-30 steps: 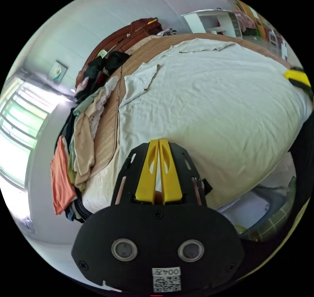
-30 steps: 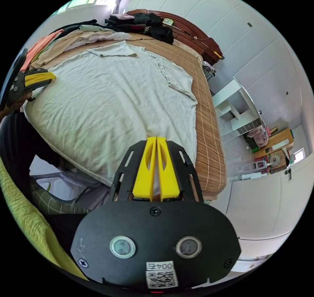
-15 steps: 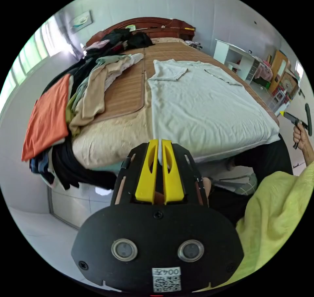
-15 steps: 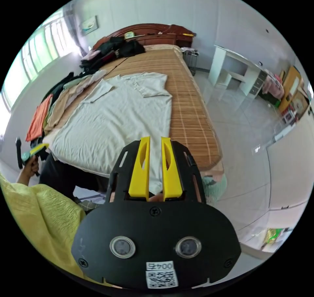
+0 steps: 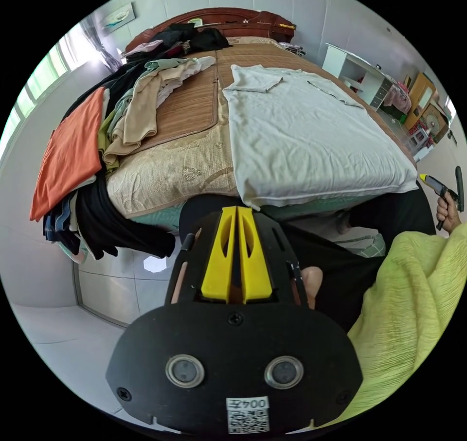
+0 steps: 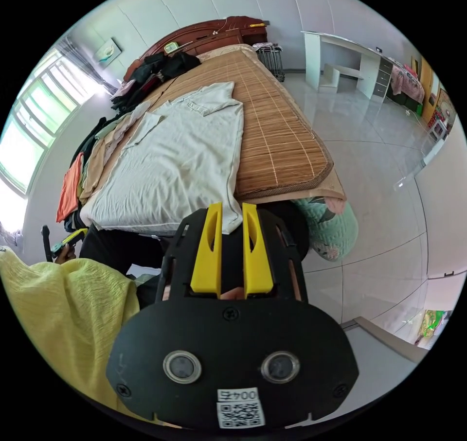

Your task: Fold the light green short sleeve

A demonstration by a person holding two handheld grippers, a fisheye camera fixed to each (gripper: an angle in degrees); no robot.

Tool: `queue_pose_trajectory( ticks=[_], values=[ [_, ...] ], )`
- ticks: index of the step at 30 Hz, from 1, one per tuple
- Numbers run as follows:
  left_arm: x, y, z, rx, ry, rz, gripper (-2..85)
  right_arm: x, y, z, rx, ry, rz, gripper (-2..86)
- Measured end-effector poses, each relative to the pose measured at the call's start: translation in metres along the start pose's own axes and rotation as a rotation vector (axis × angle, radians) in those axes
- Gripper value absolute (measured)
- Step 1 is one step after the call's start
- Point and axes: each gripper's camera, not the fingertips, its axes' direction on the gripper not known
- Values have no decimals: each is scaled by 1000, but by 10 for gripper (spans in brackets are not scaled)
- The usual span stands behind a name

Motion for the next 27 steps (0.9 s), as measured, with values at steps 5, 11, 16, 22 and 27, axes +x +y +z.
queue_pose_trajectory(
  ticks=[5,11,16,22,27],
  values=[
    [-18,-14,12,-23,57,-7,12,4,-4,1,-3,-3,-9,75],
    [-34,-41,28,-104,118,37,42,-1,-11,2,5,11,-45,76],
    [-49,-60,41,-174,162,55,75,-3,-14,5,-1,27,-60,81],
    [-62,-77,52,-202,175,49,85,9,-18,4,4,43,-22,88],
    [-67,-88,62,-236,194,70,86,18,-24,11,-24,21,13,97]
  ],
)
